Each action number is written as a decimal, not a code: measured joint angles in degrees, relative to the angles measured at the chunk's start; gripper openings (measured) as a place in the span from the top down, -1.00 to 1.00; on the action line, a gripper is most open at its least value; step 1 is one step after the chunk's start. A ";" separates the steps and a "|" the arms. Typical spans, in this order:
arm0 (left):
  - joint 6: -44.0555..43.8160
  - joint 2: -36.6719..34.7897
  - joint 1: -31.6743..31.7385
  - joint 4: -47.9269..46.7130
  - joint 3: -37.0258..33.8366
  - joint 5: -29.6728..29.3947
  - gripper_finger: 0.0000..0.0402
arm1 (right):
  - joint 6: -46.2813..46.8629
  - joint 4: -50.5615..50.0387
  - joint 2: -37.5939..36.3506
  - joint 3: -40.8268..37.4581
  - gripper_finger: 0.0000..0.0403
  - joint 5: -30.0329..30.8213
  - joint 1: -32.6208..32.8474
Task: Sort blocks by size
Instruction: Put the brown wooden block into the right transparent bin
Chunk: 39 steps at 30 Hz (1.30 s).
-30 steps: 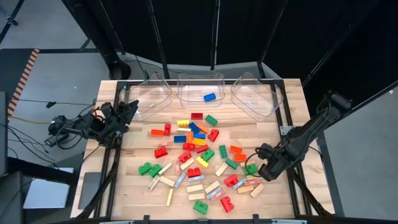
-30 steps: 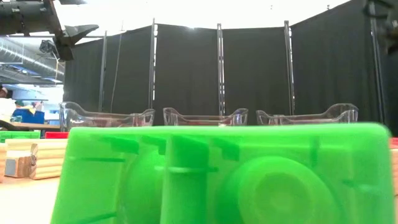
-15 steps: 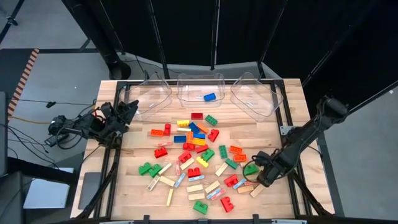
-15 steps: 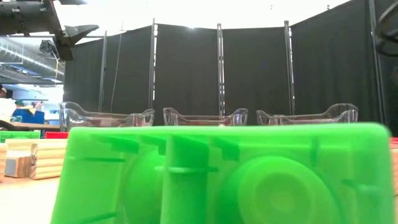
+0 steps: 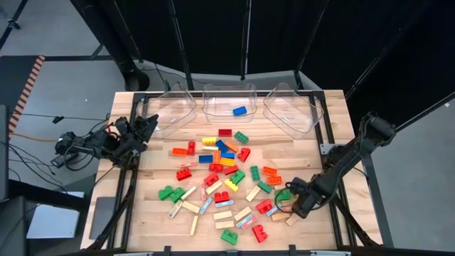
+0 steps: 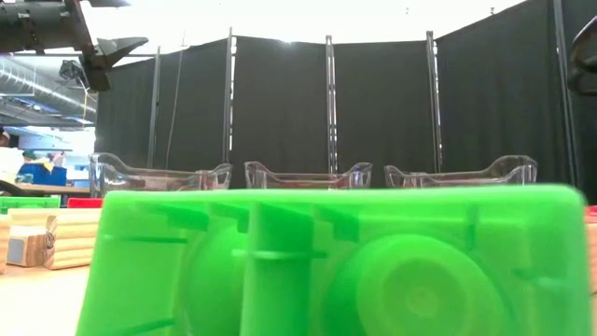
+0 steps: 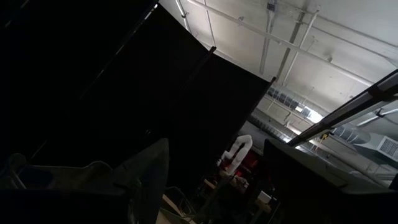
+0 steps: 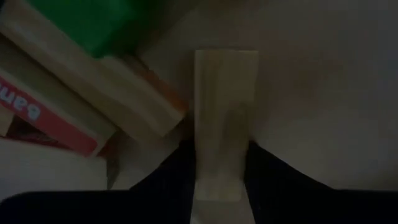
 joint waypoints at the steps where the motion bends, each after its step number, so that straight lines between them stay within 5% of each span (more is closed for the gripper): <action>1: 0.01 0.00 -0.01 0.00 0.00 0.01 -0.34 | 0.59 -1.04 -0.85 0.24 0.41 0.36 -0.72; 10: 0.01 0.00 -0.01 -0.16 0.00 0.00 -0.34 | -2.07 -12.58 -11.14 7.55 0.41 16.37 -11.95; 20: -0.13 0.04 0.00 -1.92 0.00 -0.02 -0.34 | -19.26 -22.15 -19.37 11.58 0.41 29.82 -39.27; 27: -0.36 0.04 -0.01 -2.34 0.00 -0.02 -0.34 | -32.16 -19.08 -19.52 11.62 0.41 30.93 -63.74; 32: -0.41 0.04 -0.01 -2.20 0.00 -0.02 -0.34 | -43.73 -11.88 -17.89 11.64 0.41 27.71 -73.67; 39: -0.56 0.04 -0.01 -2.11 0.00 -0.02 -0.34 | -50.43 -8.54 -16.83 11.66 -0.52 24.58 -79.69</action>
